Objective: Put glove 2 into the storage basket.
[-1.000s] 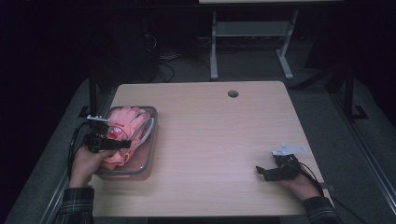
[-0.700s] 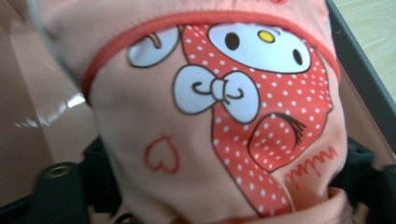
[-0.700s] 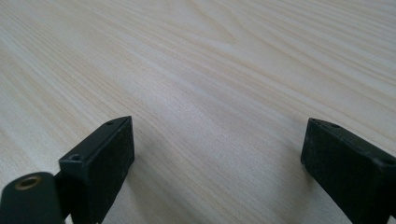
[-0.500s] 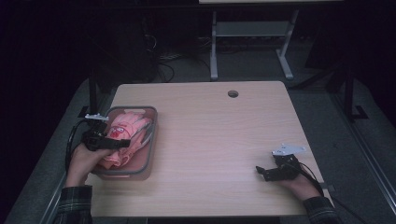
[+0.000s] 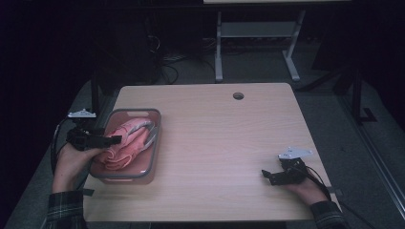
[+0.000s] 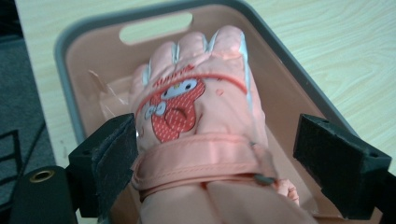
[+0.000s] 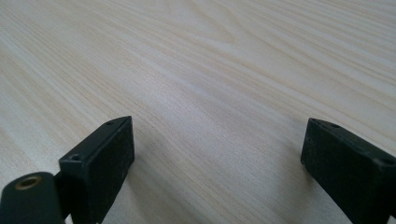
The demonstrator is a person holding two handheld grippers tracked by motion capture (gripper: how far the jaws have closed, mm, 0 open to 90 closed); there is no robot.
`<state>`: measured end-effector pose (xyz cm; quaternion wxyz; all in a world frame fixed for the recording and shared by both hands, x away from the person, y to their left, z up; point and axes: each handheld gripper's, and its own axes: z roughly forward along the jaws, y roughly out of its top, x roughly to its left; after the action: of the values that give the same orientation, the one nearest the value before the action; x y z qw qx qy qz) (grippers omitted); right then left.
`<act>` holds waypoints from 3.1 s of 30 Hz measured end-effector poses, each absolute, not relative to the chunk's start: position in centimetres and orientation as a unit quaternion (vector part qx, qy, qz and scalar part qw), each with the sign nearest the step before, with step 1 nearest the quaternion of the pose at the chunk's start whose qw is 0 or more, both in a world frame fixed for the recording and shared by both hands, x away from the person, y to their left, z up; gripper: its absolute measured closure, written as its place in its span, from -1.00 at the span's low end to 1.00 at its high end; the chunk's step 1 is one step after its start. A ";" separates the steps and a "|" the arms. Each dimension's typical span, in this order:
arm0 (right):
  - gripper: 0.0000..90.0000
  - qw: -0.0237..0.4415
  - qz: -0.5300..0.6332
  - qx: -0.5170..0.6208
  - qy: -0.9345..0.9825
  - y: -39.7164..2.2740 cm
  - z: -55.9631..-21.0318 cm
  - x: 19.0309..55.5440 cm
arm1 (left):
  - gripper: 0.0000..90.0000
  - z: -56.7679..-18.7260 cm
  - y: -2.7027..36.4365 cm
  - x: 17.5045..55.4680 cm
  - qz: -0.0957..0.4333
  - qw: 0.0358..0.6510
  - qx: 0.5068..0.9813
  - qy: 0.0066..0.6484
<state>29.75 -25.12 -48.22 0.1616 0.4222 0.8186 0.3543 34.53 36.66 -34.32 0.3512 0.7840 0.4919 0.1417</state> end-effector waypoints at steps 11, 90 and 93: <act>-0.79 0.162 0.355 0.423 0.818 -25.1 -48.2 29.7 | -0.70 -32.1 35.6 33.9 0.153 0.388 0.778 0.471; -0.80 0.159 0.355 0.418 0.821 -25.0 -48.2 29.8 | -0.69 -43.8 11.3 31.9 0.074 0.377 0.885 0.265; -0.80 0.159 0.355 0.418 0.821 -25.0 -48.2 29.8 | -0.69 -44.6 10.8 31.8 0.081 0.365 0.891 0.257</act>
<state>29.79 -25.05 -48.21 0.1589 0.4185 0.8207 0.3552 31.82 10.77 -44.58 0.3653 0.8911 0.2568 0.0811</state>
